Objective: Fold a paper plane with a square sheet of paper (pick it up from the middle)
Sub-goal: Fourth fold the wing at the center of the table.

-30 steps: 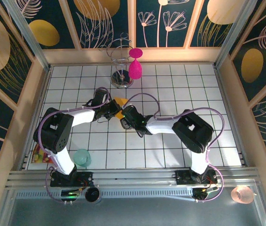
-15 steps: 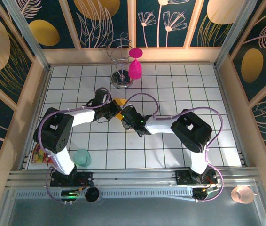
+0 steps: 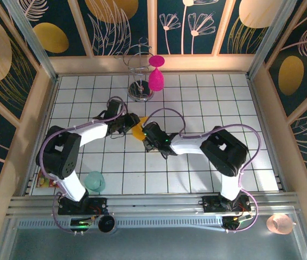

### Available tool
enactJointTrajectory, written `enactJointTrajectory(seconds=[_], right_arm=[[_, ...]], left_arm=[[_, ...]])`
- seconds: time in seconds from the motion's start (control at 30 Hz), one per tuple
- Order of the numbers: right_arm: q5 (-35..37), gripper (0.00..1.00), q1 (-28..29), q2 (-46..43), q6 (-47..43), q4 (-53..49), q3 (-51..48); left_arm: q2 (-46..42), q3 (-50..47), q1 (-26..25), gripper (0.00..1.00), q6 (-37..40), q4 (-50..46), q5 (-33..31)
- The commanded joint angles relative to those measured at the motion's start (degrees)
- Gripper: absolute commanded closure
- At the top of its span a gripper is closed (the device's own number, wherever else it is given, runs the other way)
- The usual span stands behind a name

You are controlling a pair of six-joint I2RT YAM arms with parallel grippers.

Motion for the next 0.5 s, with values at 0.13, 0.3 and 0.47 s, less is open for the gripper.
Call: enactJointTrajectory(seconds=[0.13,0.3,0.47], right_arm=[[-19.5,1.0,-5.9,-6.1,2.0,7.5,-7.1],[-31.1,1.0,-10.4,-7.2,6.1,14.7,-10.7],[-37.8,1.0,-13.3,-7.1,9.0,19.5,-12.7]], left_arm=[[-7.3,-2.0,1.0,0.49,2.3,2.9,-1.0],[-8.9,-7.3,0.8,0.5,0.3,11.3,5.0],[-7.9,-12.1,-0.8,0.5,-3.2,18.8,9.1]])
